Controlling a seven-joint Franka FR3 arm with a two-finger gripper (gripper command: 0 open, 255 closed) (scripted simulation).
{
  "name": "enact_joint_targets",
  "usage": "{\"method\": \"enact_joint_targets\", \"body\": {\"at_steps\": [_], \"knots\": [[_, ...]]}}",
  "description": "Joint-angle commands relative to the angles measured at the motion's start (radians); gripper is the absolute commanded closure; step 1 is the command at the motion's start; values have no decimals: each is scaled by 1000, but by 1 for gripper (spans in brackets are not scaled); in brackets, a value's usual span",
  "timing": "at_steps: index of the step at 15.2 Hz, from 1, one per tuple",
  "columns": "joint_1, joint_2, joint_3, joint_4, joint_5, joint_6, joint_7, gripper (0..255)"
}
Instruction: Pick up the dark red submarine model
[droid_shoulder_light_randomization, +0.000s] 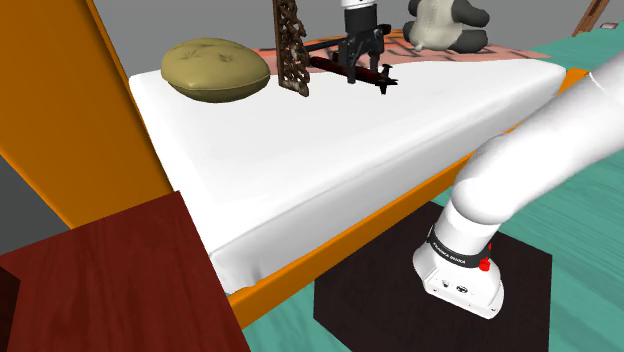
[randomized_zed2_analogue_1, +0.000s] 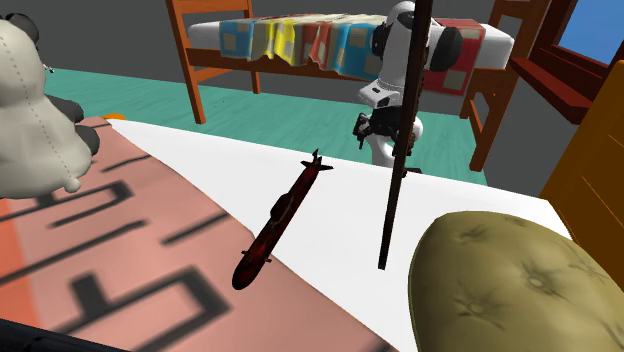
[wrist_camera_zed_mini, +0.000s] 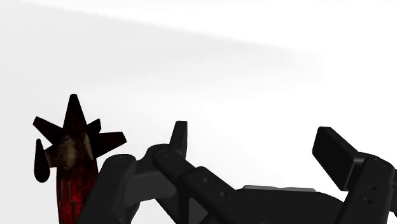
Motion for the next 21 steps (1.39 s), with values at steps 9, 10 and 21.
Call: {"method": "enact_joint_targets", "body": {"at_steps": [9, 10, 21], "knots": [[-64, 351, -101, 312, -25, 37, -91, 0], [-71, 389, -110, 350, -23, 36, -100, 0], [-172, 796, -174, 829, 33, -41, -195, 0]]}}
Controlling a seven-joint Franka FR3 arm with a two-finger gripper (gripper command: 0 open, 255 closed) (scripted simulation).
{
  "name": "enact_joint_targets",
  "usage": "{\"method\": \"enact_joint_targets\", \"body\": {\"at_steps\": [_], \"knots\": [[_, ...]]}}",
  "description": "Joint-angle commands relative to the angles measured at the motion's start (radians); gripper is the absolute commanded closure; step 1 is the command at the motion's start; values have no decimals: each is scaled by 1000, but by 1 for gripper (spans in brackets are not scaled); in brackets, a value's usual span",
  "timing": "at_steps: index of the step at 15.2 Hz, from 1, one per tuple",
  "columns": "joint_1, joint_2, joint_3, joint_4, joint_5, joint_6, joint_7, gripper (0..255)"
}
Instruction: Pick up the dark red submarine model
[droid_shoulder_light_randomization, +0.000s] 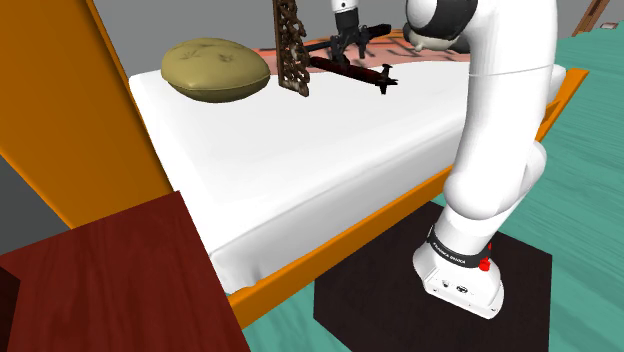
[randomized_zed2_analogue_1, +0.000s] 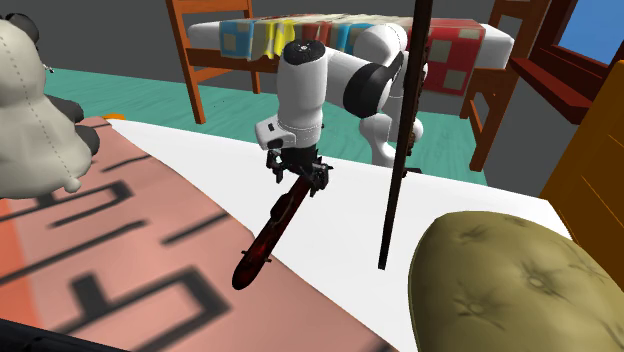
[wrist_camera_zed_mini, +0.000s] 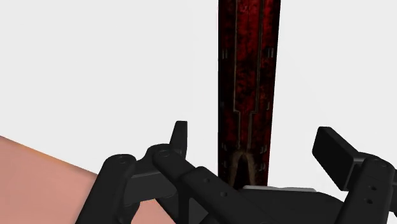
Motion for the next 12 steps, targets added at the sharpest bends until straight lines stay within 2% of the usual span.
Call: {"method": "enact_joint_targets", "body": {"at_steps": [1, 8, 9, 12], "knots": [[-7, 23, -2, 11, 4, 13, -3, 0], [-3, 13, 0, -79, 2, 91, 10, 0], [-3, 13, 0, -78, 2, 91, 10, 255], [-4, 13, 0, -78, 2, 91, 10, 255]]}}
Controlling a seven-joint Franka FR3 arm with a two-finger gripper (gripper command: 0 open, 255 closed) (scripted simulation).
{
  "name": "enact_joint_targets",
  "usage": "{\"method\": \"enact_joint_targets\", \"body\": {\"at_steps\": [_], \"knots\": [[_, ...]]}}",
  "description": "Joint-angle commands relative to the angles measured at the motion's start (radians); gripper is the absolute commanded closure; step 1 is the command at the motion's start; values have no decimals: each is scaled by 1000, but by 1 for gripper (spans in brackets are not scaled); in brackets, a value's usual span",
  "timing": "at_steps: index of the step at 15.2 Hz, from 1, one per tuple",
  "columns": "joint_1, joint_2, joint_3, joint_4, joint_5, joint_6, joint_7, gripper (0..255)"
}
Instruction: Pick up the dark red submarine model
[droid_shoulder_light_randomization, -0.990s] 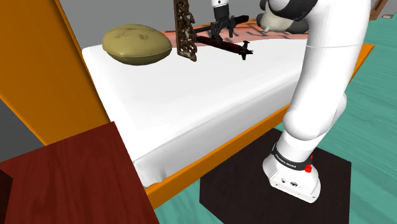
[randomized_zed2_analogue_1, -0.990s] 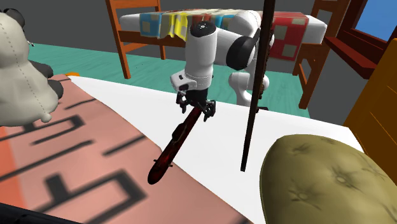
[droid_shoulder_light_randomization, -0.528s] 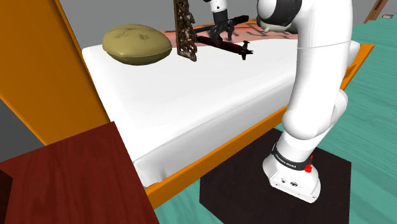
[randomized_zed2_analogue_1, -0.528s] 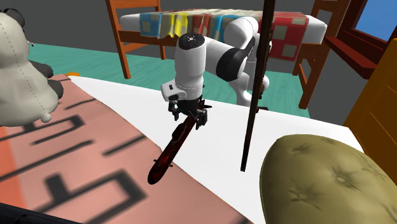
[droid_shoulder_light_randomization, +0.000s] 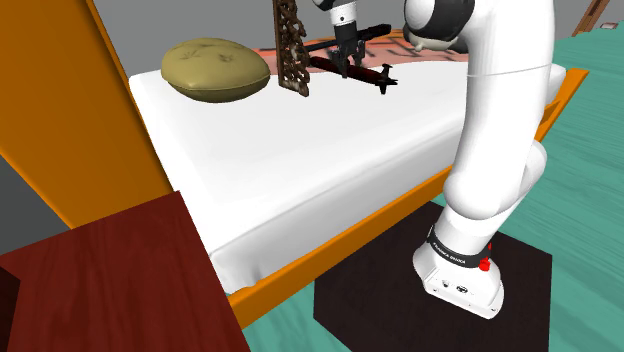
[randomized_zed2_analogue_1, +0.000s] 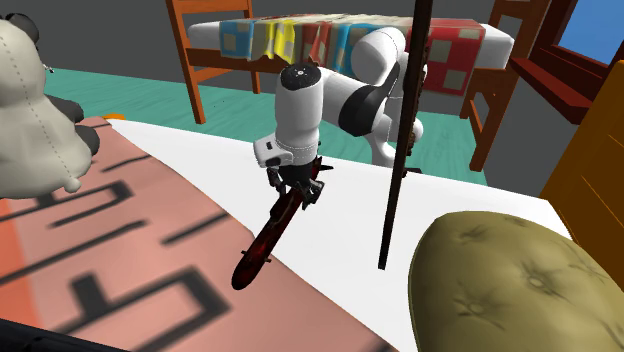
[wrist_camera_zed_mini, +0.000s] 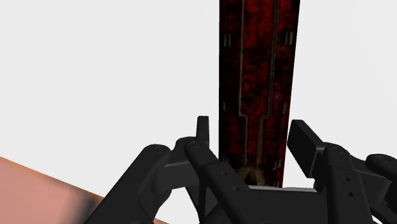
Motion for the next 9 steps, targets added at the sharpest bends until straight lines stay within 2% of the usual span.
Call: {"method": "enact_joint_targets", "body": {"at_steps": [1, 6, 9], "knots": [[0, 1, 0, 0, 0, 1, 0, 255], [0, 1, 0, -1, 0, 1, 1, 255], [-2, 5, -1, 45, 1, -40, -6, 255]]}}
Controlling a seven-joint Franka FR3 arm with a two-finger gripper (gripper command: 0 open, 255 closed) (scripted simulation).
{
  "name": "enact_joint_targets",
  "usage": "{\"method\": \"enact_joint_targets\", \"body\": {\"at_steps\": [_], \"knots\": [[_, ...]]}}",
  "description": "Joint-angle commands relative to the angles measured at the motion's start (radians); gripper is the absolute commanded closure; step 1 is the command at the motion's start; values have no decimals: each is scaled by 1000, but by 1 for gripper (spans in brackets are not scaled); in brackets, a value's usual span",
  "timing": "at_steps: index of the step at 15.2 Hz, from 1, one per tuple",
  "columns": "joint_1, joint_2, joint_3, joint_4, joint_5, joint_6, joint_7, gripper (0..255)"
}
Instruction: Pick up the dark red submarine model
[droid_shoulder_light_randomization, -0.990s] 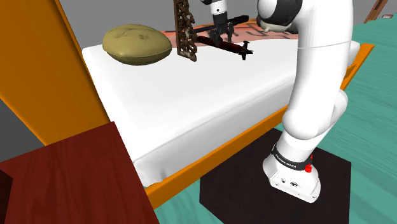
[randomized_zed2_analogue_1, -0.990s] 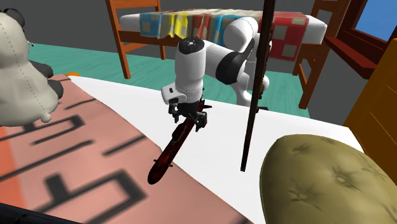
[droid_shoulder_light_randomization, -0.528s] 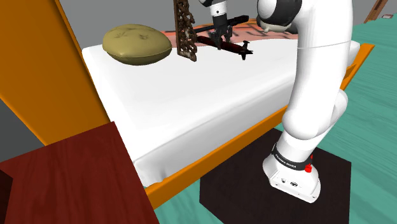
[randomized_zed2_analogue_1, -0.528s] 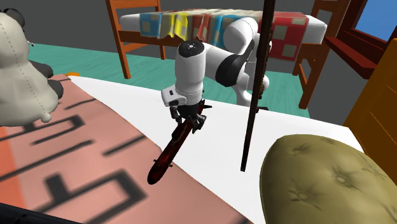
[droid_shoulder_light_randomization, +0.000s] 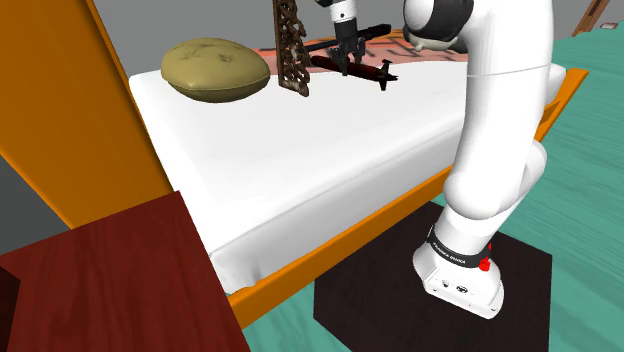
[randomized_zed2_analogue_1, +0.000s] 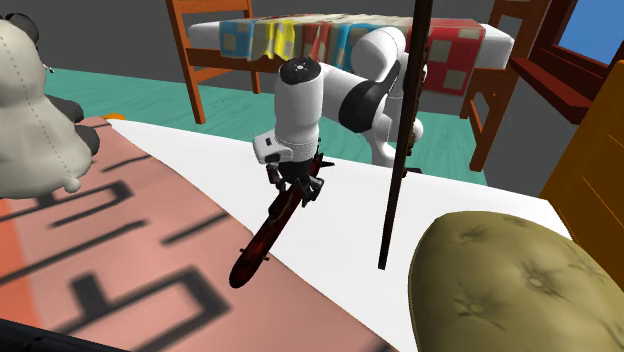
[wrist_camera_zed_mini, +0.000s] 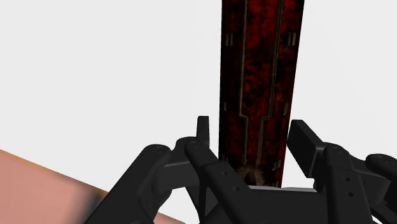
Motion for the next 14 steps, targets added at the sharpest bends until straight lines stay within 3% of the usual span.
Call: {"method": "enact_joint_targets", "body": {"at_steps": [1, 14], "knots": [[-1, 2, -1, 31, 0, -29, -4, 255], [-16, 52, -4, 258, 10, -203, -36, 255]]}}
